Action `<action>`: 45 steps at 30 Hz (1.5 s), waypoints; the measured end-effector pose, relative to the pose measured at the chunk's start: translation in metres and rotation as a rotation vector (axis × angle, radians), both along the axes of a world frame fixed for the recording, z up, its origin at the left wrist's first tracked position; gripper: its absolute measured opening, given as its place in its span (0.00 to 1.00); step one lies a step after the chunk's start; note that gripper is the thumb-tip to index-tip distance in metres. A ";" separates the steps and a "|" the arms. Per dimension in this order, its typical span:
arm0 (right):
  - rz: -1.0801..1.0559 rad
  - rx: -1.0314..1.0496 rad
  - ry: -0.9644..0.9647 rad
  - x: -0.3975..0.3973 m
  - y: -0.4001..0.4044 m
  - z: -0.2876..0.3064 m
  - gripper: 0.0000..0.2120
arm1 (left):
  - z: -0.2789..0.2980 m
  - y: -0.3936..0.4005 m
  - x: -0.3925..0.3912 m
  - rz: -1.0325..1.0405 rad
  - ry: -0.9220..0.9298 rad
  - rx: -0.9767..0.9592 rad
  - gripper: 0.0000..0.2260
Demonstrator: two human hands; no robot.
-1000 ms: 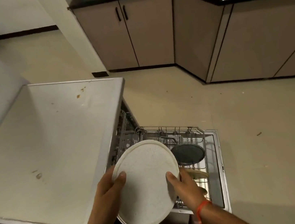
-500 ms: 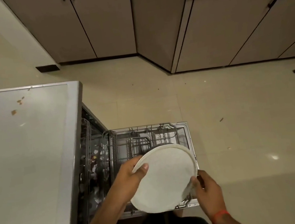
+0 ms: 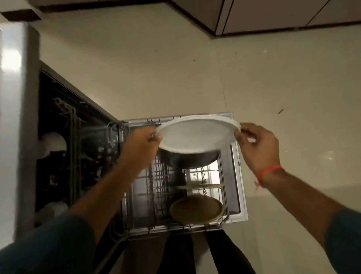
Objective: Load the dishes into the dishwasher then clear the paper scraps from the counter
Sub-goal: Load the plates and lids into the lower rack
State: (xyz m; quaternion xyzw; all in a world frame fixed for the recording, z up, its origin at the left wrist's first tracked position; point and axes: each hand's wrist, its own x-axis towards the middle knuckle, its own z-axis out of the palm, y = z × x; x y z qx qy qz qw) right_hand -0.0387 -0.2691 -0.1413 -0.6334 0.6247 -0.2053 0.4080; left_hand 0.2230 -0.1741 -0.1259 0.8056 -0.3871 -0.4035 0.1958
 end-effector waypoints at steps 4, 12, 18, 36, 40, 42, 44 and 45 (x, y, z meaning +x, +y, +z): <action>0.128 -0.106 0.106 0.009 -0.043 -0.054 0.11 | -0.056 -0.028 0.012 0.048 -0.054 -0.024 0.11; 0.208 -0.071 0.302 0.013 -0.085 -0.138 0.11 | -0.150 -0.061 0.018 0.085 -0.005 -0.050 0.13; 0.175 0.030 0.334 0.013 -0.093 -0.173 0.13 | -0.195 -0.074 0.015 0.063 0.016 0.019 0.11; 0.221 0.108 0.417 0.025 -0.096 -0.226 0.12 | -0.269 -0.070 0.023 -0.021 -0.010 0.082 0.12; 0.254 0.110 0.431 0.027 -0.091 -0.233 0.12 | -0.279 -0.066 0.020 -0.057 -0.025 0.096 0.11; 0.260 0.119 0.438 0.027 -0.089 -0.234 0.11 | -0.283 -0.064 0.019 -0.067 -0.031 0.098 0.10; 0.252 0.132 0.437 0.028 -0.087 -0.236 0.10 | -0.286 -0.063 0.019 -0.091 -0.026 0.092 0.10; 0.251 0.136 0.432 0.028 -0.086 -0.236 0.10 | -0.285 -0.063 0.018 -0.103 -0.017 0.088 0.10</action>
